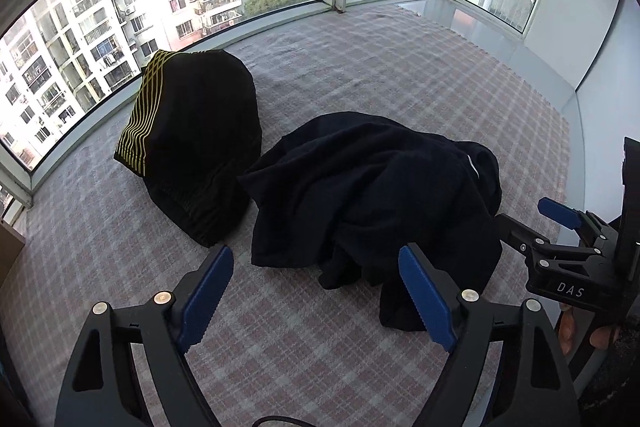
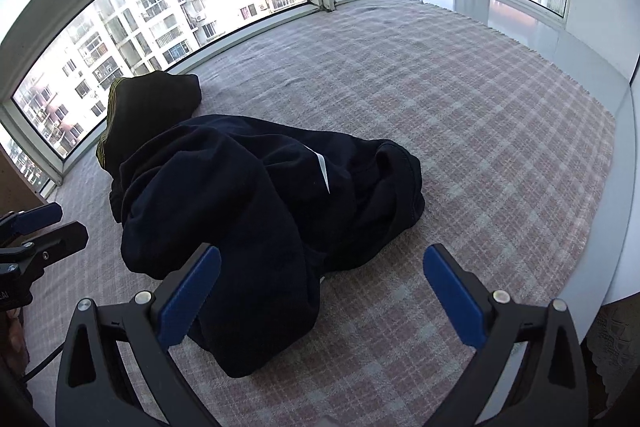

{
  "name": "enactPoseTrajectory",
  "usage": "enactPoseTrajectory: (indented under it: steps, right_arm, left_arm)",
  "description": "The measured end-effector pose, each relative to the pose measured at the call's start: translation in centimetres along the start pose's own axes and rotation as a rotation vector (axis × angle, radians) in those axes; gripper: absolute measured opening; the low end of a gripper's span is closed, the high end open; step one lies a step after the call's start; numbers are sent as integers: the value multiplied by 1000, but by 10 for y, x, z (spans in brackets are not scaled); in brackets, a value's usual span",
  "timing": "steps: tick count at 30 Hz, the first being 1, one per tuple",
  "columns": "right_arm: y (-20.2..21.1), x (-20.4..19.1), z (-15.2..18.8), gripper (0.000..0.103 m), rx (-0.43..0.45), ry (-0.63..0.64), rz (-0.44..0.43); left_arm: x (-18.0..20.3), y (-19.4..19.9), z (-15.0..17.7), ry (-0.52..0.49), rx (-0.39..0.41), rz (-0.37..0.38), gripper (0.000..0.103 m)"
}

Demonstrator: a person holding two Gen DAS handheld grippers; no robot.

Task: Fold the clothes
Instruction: 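Close the left gripper on the navy sweatshirt while the right gripper grasps it too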

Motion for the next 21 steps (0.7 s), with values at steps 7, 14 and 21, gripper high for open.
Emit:
enactPoseTrajectory:
  steps: [7, 14, 21]
  right_arm:
    - [-22, -13, 1, 102, -25, 73, -24]
    - [-41, -10, 4, 98, -62, 76, -38]
    - [-61, -17, 5, 40, -130, 79, -122]
  left_arm:
    - [21, -18, -2, -84, -20, 38, 71]
    - [35, -49, -12, -174, -37, 34, 59]
    - [43, -58, -12, -193, -42, 84, 28]
Point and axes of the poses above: each gripper's, at about its wrist camera, not at the fingertips, and y roughly against the way its jaws point, x to its right, z to its underside, the point moved 5 cm from there along -y, roughly the way its jaws point, and after that the axes turned 8 degrees about -z, right-handed, at the moved point
